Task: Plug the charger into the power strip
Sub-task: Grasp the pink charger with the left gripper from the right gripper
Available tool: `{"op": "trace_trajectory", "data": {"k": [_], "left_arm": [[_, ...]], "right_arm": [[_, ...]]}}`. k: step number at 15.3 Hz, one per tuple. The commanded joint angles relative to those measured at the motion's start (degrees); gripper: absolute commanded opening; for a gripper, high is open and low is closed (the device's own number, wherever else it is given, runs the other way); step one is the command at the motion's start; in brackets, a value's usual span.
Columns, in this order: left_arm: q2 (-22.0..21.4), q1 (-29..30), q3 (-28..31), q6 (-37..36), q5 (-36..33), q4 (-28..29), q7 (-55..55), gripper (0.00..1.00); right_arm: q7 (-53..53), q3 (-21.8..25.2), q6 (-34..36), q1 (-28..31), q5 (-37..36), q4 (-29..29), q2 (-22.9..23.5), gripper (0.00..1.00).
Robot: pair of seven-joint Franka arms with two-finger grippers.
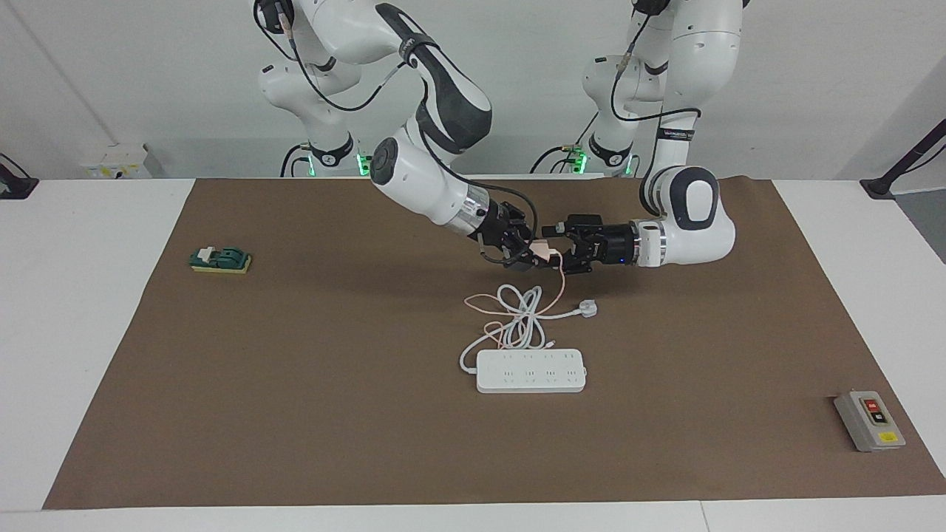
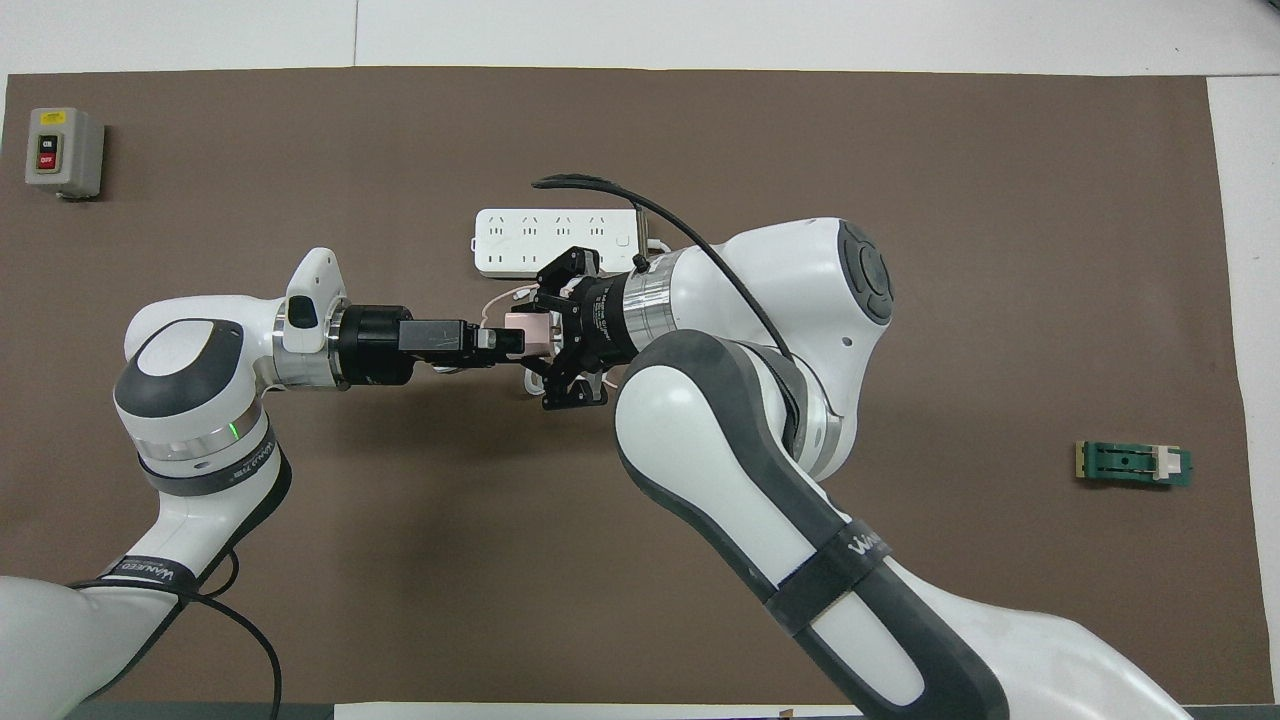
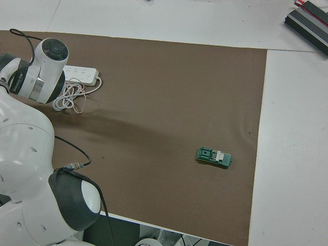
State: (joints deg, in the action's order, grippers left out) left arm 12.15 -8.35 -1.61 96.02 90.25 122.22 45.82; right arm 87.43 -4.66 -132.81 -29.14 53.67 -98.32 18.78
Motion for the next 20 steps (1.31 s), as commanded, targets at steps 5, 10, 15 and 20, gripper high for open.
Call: {"op": "trace_trajectory", "data": {"k": [5,10,15,20], "left_arm": [[-1.9,0.4,0.7,-0.1,1.5,2.1,0.8,1.00],[-1.9,0.5,0.7,-0.5,1.7,2.1,1.0,0.87],[-2.0,0.4,0.7,-1.5,2.4,2.3,1.0,0.80],[-2.0,0.4,0.7,-1.5,2.4,2.2,1.6,0.70]], "right_arm": [[0.8,0.2,0.0,0.0,1.1,1.5,0.6,0.00],[0.8,0.2,0.1,0.0,1.1,1.5,0.7,0.00],[0.8,0.3,0.0,0.1,1.2,1.5,0.7,0.00],[0.7,0.2,0.3,0.2,1.2,1.6,0.7,0.00]]}}
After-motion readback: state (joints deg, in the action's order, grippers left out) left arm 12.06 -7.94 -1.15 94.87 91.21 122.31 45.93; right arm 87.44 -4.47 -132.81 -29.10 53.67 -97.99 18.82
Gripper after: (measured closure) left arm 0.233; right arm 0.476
